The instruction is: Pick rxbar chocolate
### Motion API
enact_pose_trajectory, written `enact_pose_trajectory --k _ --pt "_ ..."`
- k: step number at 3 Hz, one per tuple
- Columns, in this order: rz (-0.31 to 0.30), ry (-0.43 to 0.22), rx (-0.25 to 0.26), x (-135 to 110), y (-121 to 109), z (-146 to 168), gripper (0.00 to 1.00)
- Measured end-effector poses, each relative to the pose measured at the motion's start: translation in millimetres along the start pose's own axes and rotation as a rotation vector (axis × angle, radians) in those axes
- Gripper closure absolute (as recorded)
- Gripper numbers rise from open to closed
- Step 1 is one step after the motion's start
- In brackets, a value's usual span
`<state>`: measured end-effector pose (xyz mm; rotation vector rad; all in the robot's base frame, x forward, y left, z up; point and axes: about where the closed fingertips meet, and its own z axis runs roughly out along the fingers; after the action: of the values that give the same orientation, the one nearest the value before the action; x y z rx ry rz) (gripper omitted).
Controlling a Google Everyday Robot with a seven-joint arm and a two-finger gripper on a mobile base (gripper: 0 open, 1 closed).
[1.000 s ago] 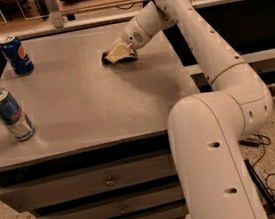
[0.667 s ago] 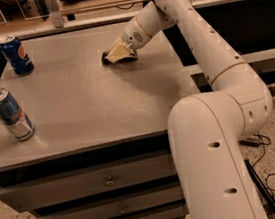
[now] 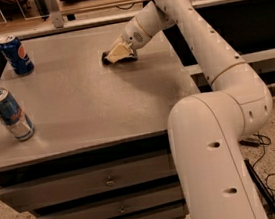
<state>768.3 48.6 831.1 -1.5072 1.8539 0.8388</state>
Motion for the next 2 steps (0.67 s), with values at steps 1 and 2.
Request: enact_pose_trajectory --k 1,2 --pt "0.000 0.000 0.000 0.0 0.0 0.0 1.00" --pt "0.000 0.000 0.000 -0.1 0.1 0.0 1.00"
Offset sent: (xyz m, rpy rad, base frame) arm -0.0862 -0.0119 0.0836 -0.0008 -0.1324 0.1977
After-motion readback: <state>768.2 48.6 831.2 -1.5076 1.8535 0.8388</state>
